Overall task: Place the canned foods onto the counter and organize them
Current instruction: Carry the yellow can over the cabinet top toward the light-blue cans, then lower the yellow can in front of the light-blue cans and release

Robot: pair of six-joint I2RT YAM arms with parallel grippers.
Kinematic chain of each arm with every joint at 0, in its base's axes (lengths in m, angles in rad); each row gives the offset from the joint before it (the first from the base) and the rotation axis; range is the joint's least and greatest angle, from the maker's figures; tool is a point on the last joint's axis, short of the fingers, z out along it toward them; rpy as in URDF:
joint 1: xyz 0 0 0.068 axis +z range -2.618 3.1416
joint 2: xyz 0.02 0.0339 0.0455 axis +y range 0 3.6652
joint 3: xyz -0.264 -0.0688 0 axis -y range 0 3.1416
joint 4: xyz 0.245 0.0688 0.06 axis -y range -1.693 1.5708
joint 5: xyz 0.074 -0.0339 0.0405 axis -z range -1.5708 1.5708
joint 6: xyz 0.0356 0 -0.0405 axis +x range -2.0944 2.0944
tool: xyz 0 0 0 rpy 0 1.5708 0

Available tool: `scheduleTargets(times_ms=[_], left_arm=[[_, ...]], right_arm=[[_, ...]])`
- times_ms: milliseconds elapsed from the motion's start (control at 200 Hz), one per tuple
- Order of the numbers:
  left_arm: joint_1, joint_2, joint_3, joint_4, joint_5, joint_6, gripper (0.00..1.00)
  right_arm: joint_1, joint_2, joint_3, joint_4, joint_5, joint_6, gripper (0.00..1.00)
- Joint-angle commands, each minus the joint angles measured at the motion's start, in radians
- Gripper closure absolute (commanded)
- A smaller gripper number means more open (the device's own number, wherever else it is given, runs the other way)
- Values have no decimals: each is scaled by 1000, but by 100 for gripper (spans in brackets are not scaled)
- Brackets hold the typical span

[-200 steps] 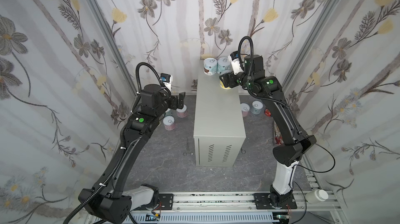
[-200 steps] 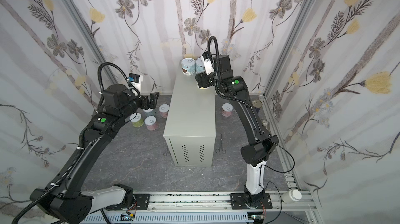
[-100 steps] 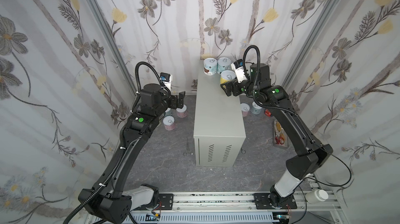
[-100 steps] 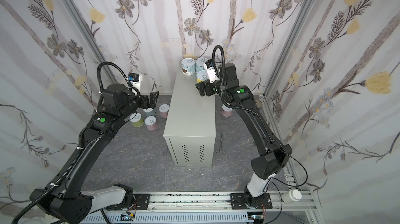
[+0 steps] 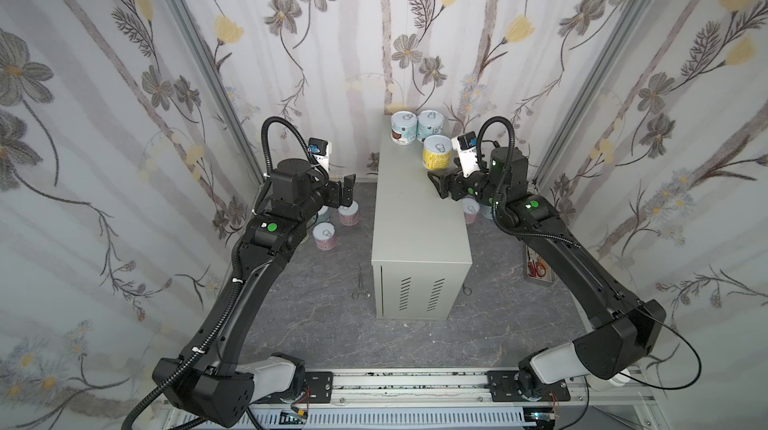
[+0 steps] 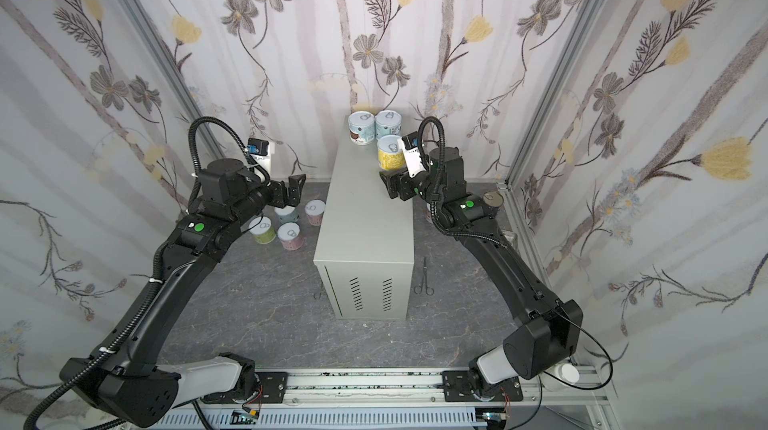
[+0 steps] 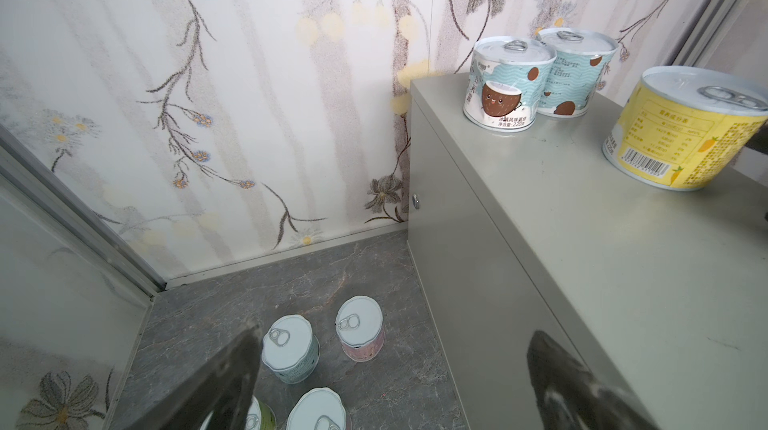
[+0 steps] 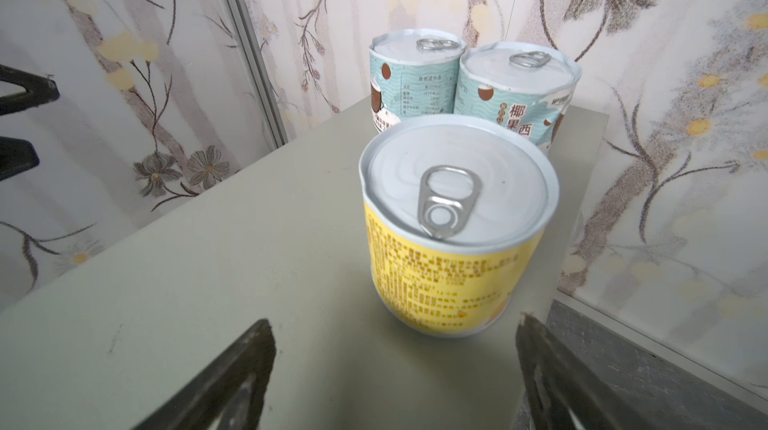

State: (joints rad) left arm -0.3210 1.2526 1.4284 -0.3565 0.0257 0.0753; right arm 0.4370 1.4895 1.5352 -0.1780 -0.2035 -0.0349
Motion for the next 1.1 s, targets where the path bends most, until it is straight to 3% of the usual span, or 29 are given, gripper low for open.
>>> scheduleTargets(times_ms=[0, 450, 1094], left_arm=[[1, 2, 7, 7, -11, 5, 0], [0, 49, 27, -4, -24, 14, 0], [1, 97, 52, -9, -31, 10, 0]], right_arm=[[-3, 27, 16, 72, 10, 6, 14], [-8, 93, 55, 94, 5, 7, 22], [-24, 184, 121, 86, 32, 4, 24]])
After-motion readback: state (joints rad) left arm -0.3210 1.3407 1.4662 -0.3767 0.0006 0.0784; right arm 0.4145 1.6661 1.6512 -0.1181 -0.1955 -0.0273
